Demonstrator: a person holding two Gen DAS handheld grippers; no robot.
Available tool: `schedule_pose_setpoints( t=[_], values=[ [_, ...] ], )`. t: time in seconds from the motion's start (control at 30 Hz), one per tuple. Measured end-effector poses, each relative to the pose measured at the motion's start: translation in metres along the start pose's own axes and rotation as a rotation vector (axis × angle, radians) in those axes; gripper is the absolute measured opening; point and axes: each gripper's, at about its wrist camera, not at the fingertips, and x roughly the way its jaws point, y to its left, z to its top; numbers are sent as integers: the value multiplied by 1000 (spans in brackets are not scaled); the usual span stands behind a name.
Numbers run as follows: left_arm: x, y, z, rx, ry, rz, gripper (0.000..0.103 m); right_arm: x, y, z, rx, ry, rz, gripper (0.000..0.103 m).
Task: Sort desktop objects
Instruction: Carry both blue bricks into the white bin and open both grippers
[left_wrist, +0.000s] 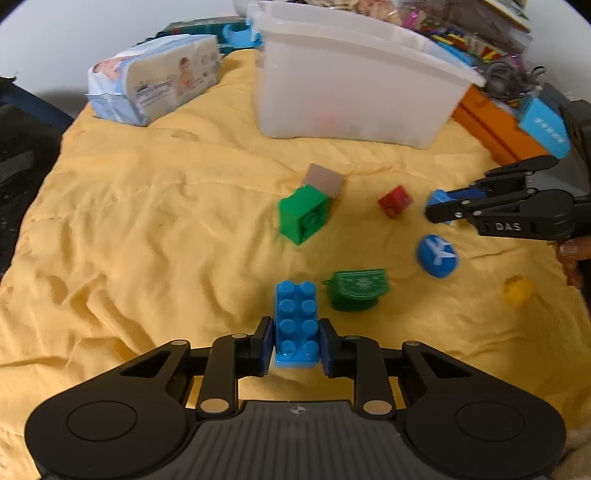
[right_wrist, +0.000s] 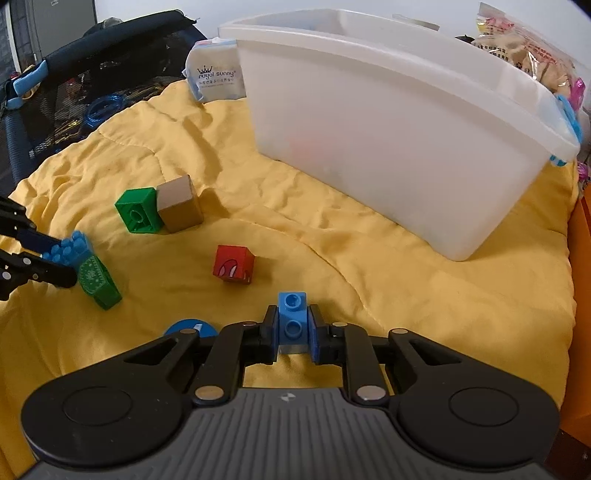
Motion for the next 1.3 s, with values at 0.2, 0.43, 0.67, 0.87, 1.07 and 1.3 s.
schedule_pose_setpoints(
  t=[0.2, 0.43, 0.67, 0.87, 1.07, 1.3],
  values=[
    [-26, -7, 18, 30, -55, -40, 29, -31, 1, 2, 46, -64, -15, 18],
    [-56, -21, 83, 117, -207, -67, 29, -65, -6, 23, 73, -145, -64, 18],
    [-61, -35, 162, 191, -346, -58, 29, -90, -29, 65, 94, -246, -141, 18],
    [-36, -39, 214, 198, -378, -39, 29, -82, -55, 103, 139, -298, -210, 18],
    [18, -32, 229, 160, -301, -29, 29, -39, -80, 117, 223, -231, -224, 20],
    [21, -29, 220, 164, -292, -53, 42, -33, -77, 110, 208, -229, -238, 36]
  ],
)
